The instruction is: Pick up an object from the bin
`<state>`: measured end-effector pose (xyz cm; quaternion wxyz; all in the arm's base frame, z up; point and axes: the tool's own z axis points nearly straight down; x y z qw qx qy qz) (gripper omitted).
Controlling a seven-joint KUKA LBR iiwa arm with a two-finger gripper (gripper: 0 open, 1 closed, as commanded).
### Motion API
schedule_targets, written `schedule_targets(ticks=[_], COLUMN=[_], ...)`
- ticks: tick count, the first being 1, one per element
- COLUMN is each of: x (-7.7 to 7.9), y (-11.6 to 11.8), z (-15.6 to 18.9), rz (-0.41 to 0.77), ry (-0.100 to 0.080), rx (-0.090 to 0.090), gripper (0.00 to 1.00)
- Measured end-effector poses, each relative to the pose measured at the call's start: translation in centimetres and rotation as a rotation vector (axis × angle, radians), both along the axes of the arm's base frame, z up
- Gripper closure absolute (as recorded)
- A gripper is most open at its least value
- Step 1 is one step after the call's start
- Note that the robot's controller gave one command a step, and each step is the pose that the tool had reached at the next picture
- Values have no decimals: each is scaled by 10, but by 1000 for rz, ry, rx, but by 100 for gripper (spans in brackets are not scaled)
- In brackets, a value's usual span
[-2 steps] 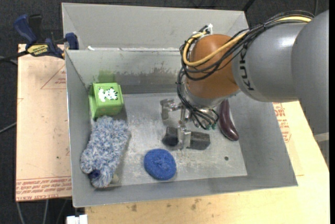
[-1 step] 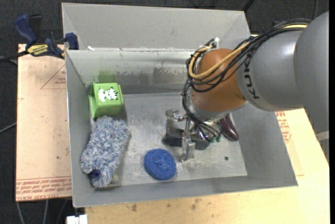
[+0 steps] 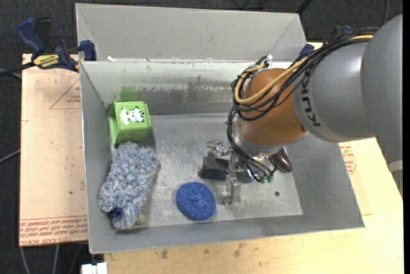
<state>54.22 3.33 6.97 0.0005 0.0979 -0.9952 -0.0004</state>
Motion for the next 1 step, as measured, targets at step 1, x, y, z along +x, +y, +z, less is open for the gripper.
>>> schedule_targets(ticks=[1], x=[15], y=[7], z=[29], rz=[-13], ry=[-2], rx=[1], gripper=[0])
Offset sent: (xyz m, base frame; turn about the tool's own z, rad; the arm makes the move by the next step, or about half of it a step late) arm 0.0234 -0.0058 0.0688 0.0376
